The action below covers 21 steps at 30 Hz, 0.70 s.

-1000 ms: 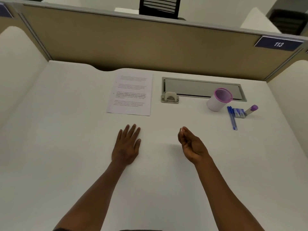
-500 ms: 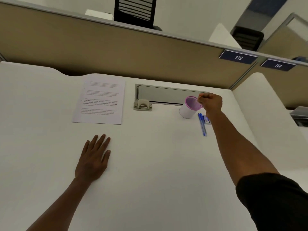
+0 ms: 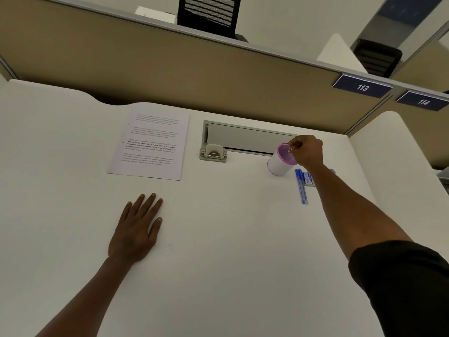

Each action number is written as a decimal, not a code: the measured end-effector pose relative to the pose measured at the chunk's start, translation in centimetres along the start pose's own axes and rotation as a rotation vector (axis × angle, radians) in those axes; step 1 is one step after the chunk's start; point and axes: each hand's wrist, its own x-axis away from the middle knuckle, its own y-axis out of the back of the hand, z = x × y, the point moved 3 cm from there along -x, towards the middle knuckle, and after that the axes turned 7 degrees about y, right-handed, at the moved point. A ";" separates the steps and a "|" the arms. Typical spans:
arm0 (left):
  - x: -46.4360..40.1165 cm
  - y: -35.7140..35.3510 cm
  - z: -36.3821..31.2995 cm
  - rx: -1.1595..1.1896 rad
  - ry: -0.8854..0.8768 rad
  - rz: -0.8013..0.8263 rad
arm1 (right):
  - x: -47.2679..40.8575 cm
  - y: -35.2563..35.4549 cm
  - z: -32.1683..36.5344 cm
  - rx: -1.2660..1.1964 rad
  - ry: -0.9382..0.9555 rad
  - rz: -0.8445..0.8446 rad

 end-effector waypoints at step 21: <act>0.0 0.2 -0.2 0.005 0.002 -0.007 | -0.5 -0.5 -0.4 0.007 -0.067 0.038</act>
